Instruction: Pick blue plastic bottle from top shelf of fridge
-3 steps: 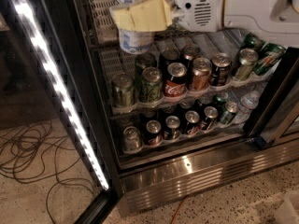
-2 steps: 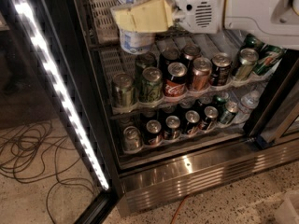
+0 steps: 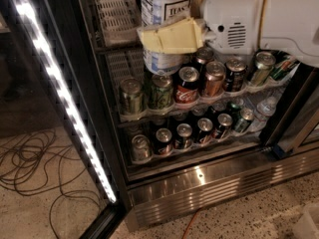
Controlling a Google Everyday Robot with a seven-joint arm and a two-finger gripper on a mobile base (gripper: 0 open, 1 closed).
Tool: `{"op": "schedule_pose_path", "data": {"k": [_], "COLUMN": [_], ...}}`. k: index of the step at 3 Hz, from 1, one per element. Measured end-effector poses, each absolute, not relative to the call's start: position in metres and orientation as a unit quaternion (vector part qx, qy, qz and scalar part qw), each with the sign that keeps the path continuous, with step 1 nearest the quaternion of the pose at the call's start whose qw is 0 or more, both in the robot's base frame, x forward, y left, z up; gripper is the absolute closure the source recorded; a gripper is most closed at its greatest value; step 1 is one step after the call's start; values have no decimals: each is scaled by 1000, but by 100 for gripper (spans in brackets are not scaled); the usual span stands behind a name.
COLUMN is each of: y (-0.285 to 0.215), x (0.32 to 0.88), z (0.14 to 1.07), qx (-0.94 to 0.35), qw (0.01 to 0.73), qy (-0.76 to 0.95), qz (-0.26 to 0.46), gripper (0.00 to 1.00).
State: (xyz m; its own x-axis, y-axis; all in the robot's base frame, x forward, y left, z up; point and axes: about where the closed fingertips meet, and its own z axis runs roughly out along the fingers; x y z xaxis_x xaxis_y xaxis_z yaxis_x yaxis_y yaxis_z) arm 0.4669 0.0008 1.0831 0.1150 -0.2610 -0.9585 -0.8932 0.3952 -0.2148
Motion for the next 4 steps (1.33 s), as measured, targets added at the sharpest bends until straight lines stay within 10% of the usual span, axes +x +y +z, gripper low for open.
{"op": "schedule_pose_path", "data": {"k": [4], "y": [5], "x": [459], "z": [1069], "qx": [-479], "qw": [574], "qy": [604], "qz": [276], "gripper": [100]}}
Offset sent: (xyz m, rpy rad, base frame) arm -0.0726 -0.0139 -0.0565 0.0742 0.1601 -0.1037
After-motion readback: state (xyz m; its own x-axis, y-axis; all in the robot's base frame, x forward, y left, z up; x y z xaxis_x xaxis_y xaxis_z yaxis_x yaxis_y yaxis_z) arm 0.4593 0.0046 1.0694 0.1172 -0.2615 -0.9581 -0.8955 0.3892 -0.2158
